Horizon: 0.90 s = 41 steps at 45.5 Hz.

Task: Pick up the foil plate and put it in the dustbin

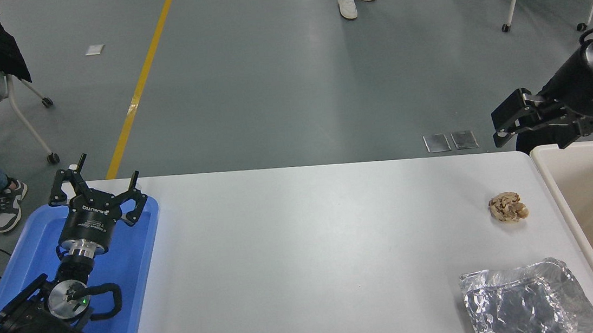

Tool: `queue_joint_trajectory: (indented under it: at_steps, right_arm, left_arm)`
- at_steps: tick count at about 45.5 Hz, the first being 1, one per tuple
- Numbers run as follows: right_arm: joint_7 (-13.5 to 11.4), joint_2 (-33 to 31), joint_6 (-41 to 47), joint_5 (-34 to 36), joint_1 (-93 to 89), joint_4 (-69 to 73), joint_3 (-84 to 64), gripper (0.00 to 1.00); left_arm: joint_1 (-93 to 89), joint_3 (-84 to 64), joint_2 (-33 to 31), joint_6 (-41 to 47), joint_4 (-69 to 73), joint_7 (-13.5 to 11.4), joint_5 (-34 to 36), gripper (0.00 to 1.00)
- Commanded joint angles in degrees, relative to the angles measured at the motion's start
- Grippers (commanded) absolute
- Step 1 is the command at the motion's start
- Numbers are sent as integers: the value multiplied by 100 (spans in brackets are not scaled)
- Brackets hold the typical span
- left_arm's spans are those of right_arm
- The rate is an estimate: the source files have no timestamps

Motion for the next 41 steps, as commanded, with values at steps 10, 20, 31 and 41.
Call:
queue_joint_trajectory:
  at_steps: [10, 20, 31, 41]
  right_arm:
    - [5, -34, 0, 180, -72, -34, -49, 100]
    - [-3, -43, 0, 162, -98, -34, -49, 100]
    - [-3, -166, 0, 180, -107, -34, 38, 100]
    - [-3, -157, 0, 101, -441, -104, -5, 100]
  left_arm:
    - [0, 1, 0, 0, 0, 3, 0, 100]
    - [0, 1, 0, 0, 0, 3, 0, 100]
    - [0, 1, -8, 0, 0, 3, 0, 100]
    - [0, 1, 0, 0, 0, 3, 0, 100]
